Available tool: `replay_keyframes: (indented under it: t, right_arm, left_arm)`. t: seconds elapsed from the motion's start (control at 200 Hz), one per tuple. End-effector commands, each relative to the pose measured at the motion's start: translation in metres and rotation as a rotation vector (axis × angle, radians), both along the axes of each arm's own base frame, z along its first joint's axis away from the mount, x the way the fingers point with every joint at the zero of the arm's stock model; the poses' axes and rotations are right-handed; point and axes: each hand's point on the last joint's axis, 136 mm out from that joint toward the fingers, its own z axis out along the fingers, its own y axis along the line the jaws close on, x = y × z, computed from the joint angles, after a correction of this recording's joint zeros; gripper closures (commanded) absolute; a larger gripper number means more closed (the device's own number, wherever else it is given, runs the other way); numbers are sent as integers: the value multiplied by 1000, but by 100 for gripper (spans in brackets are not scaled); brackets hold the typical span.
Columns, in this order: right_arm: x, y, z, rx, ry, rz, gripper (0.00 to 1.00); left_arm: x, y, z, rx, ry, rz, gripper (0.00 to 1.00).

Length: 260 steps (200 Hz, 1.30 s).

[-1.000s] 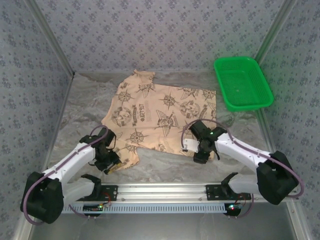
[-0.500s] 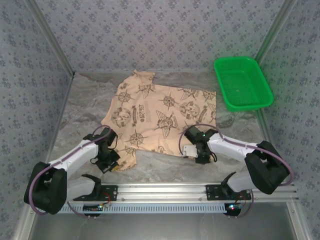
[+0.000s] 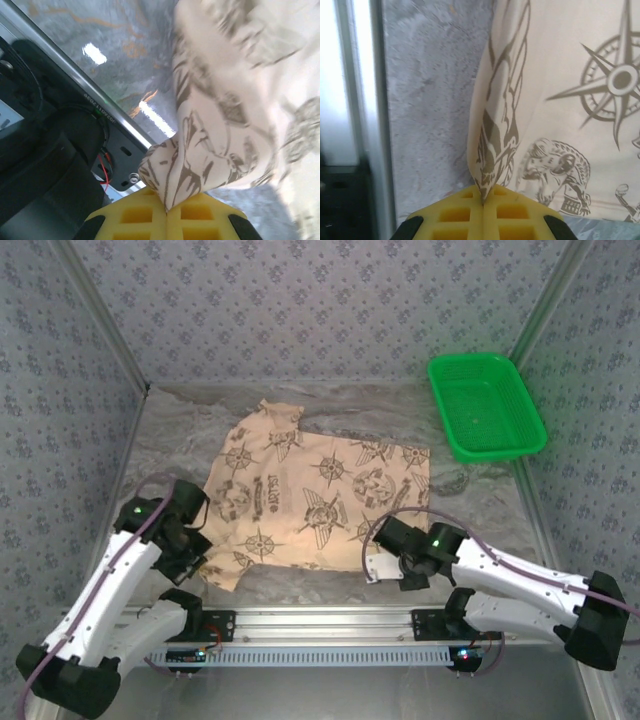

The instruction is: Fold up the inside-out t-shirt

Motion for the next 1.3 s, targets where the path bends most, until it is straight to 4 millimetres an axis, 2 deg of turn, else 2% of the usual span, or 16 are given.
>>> replay_keyframes:
  t: [0.0,0.225,0.4,0.425,0.47,0.53,0.58,0.635,0.66,0.745,0.835,0.89,0.979,1.059,1.189,1.294]
  right_arm:
    - [-14,-8,-2,-31,103,-62,100]
    - [34,-4,4,48,117,-243,100]
    - [86,-9,-10,117,80,-340,100]
    - [98,-12,-13,119,54,-359,91]
    - [115,-22,-22,83,17,-403,82]
    - [144,-44,-30,-7,-87,-522,78]
    - [168,-65,-26,-72,-189,-656,67]
    - [174,-68,-18,-81,-206,-692,53]
    - [176,-66,-13,-69,-215,-699,53]
    - [178,-42,10,68,-232,-670,54]
    - [159,18,34,272,-208,-454,53]
    - [132,56,35,348,-161,-228,51]
    - [97,90,15,363,-119,43,50]
    - [93,103,-3,328,-102,113,53]
    - [82,111,-35,270,-9,173,60]
    - [64,112,-59,224,91,225,67]
  left_arm:
    - [-12,33,27,186,38,99,100]
    - [65,4,36,179,19,36,100]
    - [153,-25,35,180,-51,-64,100]
    - [167,-27,32,192,-61,-80,99]
    - [193,-29,26,233,-77,-105,82]
    - [230,-35,14,250,-102,-158,41]
    - [256,-44,7,228,-114,-223,24]
    - [269,-43,8,258,-97,-245,7]
    - [270,-41,11,268,-82,-256,1]
    - [265,-37,20,268,-64,-280,0]
    - [239,-27,17,278,-31,-286,0]
    - [216,-17,6,281,15,-261,1]
    - [182,-2,-25,287,99,-216,23]
    - [154,10,-56,279,178,-149,38]
    - [136,6,-106,186,251,-112,63]
    - [127,12,-126,221,325,-97,67]
